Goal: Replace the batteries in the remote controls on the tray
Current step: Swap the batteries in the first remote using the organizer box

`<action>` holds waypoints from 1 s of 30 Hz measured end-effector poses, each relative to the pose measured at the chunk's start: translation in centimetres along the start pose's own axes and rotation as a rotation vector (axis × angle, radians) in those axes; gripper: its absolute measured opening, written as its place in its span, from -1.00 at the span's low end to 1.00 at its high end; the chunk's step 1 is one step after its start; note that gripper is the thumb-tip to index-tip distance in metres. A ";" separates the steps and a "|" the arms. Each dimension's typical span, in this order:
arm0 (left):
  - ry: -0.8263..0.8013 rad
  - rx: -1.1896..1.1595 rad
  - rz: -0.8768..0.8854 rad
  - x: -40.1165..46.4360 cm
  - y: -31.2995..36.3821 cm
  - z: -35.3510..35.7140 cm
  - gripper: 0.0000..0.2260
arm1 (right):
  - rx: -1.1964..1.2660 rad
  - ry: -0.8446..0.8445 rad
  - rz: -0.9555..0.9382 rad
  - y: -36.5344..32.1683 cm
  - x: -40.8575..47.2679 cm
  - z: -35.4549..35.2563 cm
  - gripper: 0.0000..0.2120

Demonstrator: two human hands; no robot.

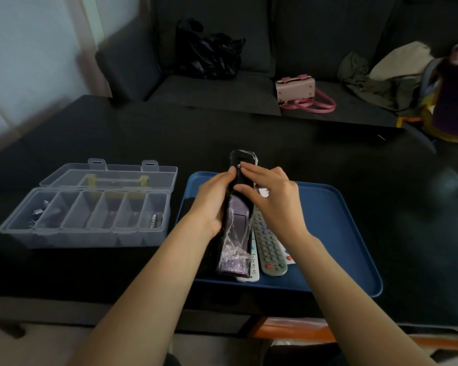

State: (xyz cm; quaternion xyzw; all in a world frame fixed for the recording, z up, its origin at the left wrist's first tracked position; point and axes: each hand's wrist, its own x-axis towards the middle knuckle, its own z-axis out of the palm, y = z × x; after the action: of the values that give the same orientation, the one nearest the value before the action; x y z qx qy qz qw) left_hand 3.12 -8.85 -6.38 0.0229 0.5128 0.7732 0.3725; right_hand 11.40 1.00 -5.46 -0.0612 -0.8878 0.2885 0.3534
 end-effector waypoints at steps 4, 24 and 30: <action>-0.010 -0.004 0.003 -0.2 0.1 0.0 -0.72 | -0.001 -0.033 0.023 0.1 0.0 -0.1 -0.62; -0.024 -0.052 -0.005 -1.2 0.4 0.6 -0.77 | 0.080 -0.069 0.125 0.1 0.0 0.2 -0.61; -0.010 -0.100 -0.024 -1.6 0.2 0.3 -0.75 | -0.141 -0.186 0.029 0.6 -0.5 0.1 -0.64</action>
State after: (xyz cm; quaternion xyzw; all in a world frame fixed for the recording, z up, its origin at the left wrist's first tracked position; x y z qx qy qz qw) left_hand 4.25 -9.61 -5.50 0.0020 0.4720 0.7932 0.3849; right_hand 11.62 1.27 -6.11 -0.0716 -0.9338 0.2350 0.2601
